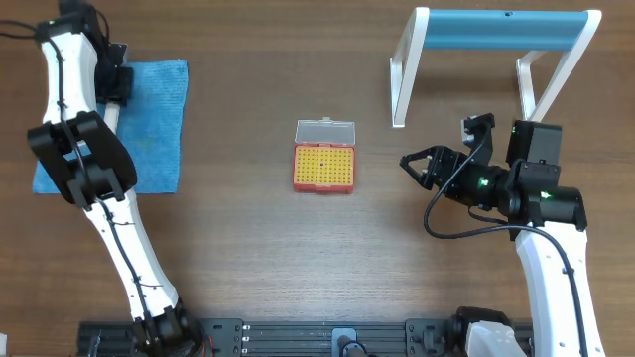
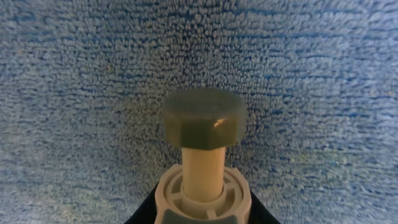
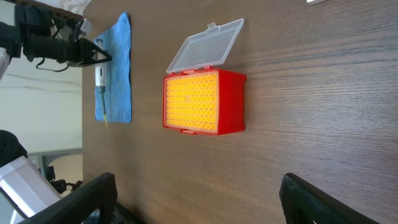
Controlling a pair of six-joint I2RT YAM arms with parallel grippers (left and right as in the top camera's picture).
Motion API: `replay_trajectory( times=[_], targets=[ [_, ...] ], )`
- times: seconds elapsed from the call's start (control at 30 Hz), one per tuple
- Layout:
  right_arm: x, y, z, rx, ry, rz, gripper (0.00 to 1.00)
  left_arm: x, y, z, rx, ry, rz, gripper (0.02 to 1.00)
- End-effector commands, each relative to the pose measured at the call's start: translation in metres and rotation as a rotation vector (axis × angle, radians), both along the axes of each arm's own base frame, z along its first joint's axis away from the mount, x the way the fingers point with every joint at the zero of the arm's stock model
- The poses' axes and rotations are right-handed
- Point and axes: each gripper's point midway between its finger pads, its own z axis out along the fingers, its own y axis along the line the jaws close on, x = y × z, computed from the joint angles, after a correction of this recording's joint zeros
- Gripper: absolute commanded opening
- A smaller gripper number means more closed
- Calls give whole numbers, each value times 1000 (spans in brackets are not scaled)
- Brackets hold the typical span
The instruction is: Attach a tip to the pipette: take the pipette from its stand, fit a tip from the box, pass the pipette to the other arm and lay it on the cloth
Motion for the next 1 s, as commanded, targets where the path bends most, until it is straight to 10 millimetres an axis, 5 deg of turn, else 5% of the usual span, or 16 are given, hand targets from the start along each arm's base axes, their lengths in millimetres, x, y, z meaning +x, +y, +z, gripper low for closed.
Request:
replay_trajectory(
  times=[0.03,0.63,0.67,0.73,0.9,1.0],
  targets=[
    [1,1,1,1,6,-5,853,6,2,-3,-11,-18,-10,25],
    [4,1,2,-3,-12,-6,853,6,-1,-8,-31,-20,-3,51],
    [4,1,2,-3,-12,-6,851,6,-1,-8,-26,-19,5,272],
    [4,1,2,-3,-12,-6,851,6,0,-8,-24,-22,19,360],
    [4,1,2,-3,-12,-6,851,6,0,-8,-25,-21,24,875],
    [4,1,3,4,-3,-15,851,-1,6,-1,20,3,60,882]
  ],
)
